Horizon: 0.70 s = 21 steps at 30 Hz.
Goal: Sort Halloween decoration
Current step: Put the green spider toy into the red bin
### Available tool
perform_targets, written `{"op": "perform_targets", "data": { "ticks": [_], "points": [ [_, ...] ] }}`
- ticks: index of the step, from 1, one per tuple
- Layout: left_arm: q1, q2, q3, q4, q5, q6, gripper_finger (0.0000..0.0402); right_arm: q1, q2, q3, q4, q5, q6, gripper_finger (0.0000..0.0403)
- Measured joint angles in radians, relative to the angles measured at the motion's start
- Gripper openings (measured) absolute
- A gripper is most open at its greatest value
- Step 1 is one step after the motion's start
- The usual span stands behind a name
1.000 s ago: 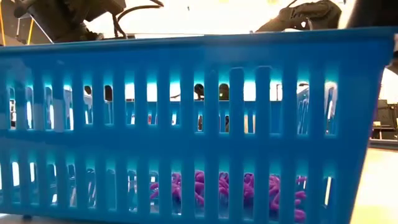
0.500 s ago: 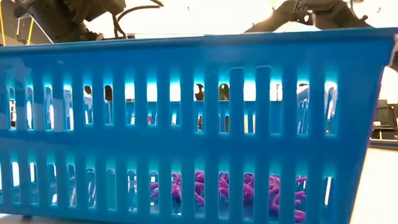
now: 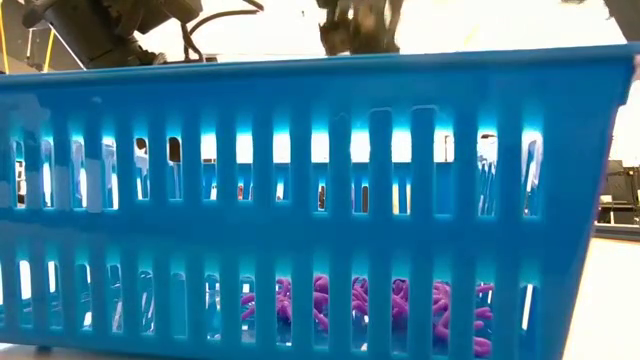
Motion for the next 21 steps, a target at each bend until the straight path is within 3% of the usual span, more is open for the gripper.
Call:
{"op": "perform_targets", "data": {
  "ticks": [9, 21],
  "points": [
    [0.000, 0.000, 0.000, 0.025, 0.000, -0.023, 0.0078, 0.386, -0.102, 0.000, -0.058, 0.123, 0.463, 0.0001],
    [0.000, 0.000, 0.000, 0.025, -0.001, -0.075, 0.0078, 0.802, -0.101, 0.000, -0.103, 0.142, 1.133, 0.0000]
  ]
}}
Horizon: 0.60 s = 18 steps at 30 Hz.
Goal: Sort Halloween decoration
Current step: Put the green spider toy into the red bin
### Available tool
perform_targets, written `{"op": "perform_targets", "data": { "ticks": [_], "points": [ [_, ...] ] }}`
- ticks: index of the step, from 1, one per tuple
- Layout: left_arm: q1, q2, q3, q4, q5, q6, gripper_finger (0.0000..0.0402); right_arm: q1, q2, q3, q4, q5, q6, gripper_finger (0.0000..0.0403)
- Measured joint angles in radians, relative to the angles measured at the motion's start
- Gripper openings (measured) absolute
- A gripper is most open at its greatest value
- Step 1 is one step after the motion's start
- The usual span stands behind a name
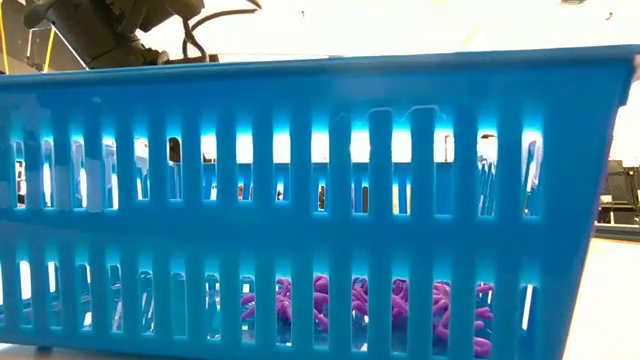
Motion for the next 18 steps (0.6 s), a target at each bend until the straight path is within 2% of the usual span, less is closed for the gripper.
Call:
{"op": "perform_targets", "data": {
  "ticks": [6, 11, 18],
  "points": [
    [-0.005, 0.000, 0.000, 0.000, 0.000, -0.043, 0.0078, 0.147, 0.006, -0.012, 0.032, 0.098, 0.273, 0.0000],
    [-0.023, 0.000, 0.000, 0.000, 0.001, -0.051, 0.0078, 0.222, 0.016, -0.062, 0.079, 0.144, 0.391, 0.0000],
    [-0.048, 0.000, 0.000, 0.002, 0.002, -0.059, 0.0078, 0.236, 0.017, -0.185, 0.100, 0.130, 0.479, 0.0000]
  ]
}}
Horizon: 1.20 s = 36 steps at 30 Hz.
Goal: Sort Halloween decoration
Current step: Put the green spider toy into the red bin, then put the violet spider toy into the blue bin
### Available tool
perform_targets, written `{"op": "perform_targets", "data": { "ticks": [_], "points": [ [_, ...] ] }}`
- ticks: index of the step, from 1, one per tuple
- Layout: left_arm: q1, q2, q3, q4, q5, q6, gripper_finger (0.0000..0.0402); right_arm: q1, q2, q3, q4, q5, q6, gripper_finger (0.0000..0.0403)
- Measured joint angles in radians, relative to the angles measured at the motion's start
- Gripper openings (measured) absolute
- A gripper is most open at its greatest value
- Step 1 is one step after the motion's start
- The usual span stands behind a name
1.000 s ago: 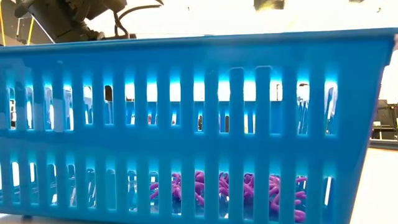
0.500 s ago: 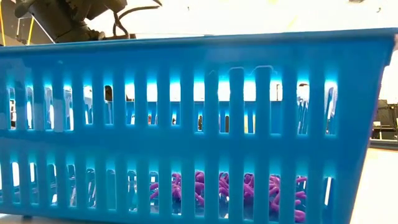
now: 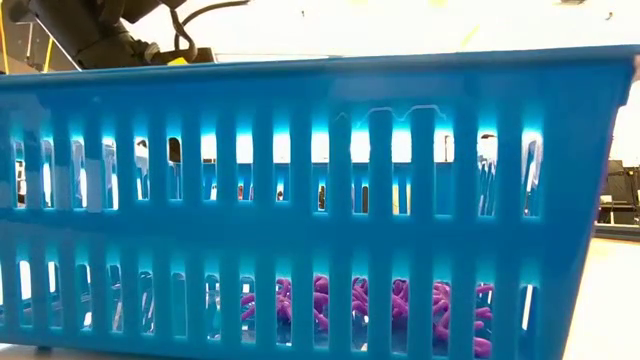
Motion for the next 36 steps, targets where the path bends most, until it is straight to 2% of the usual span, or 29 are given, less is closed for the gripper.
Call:
{"op": "perform_targets", "data": {
  "ticks": [5, 13, 23, 26, 36],
  "points": [
    [-0.017, 0.000, 0.000, 0.003, 0.000, -0.009, 0.0078, -0.011, 0.000, -0.106, 0.058, -0.045, -0.010, 0.0006],
    [-0.037, 0.000, 0.000, 0.003, 0.004, -0.009, 0.0078, -0.032, 0.000, -0.285, 0.294, -0.077, -0.045, 0.0010],
    [-0.040, 0.000, 0.000, 0.004, 0.006, -0.009, 0.0078, -0.046, 0.000, -0.322, 0.336, -0.072, -0.051, 0.0015],
    [-0.040, 0.000, 0.000, 0.004, 0.006, -0.009, 0.0078, -0.047, 0.000, -0.322, 0.336, -0.072, -0.052, 0.0033],
    [-0.040, 0.000, 0.000, 0.004, 0.006, -0.010, 0.0078, -0.051, -0.005, -0.322, 0.337, -0.100, -0.051, 0.0134]
  ]
}}
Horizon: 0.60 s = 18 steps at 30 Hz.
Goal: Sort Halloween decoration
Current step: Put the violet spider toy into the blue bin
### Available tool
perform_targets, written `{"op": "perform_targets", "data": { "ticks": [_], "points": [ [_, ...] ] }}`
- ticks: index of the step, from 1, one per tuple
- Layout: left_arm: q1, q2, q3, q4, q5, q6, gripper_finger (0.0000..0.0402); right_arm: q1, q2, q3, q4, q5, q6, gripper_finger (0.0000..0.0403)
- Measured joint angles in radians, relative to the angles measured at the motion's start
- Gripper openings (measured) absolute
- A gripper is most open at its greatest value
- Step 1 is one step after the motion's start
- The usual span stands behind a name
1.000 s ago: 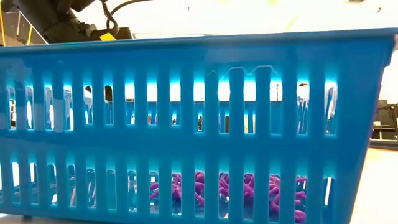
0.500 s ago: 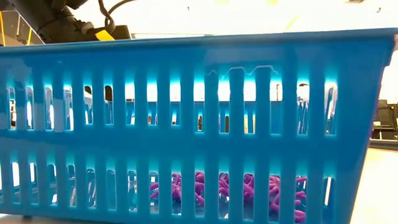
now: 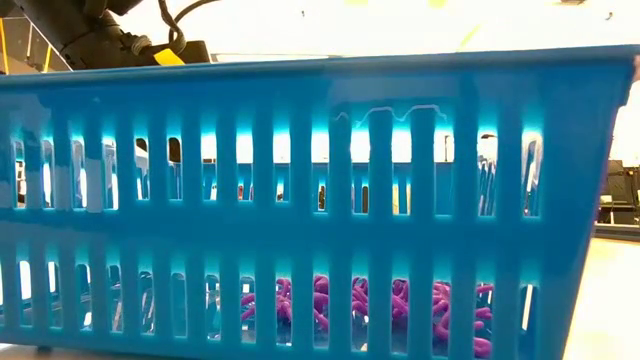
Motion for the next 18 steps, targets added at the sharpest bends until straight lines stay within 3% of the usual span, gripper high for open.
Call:
{"op": "perform_targets", "data": {
  "ticks": [6, 10, 15, 18],
  "points": [
    [0.000, 0.000, 0.000, 0.002, 0.000, 0.000, 0.0078, -0.034, -0.061, 0.000, 0.007, -0.006, -0.048, 0.0142],
    [0.006, 0.000, 0.000, 0.034, -0.014, 0.040, 0.0078, -0.080, -0.137, 0.002, 0.004, 0.064, -0.121, 0.0131],
    [0.093, 0.000, 0.000, 0.198, -0.037, 0.279, 0.0078, -0.136, -0.222, 0.002, -0.074, 0.161, -0.257, 0.0117],
    [0.177, 0.000, 0.000, 0.332, 0.033, 0.450, 0.0078, -0.152, -0.264, 0.002, -0.162, 0.202, -0.294, 0.0112]
  ]
}}
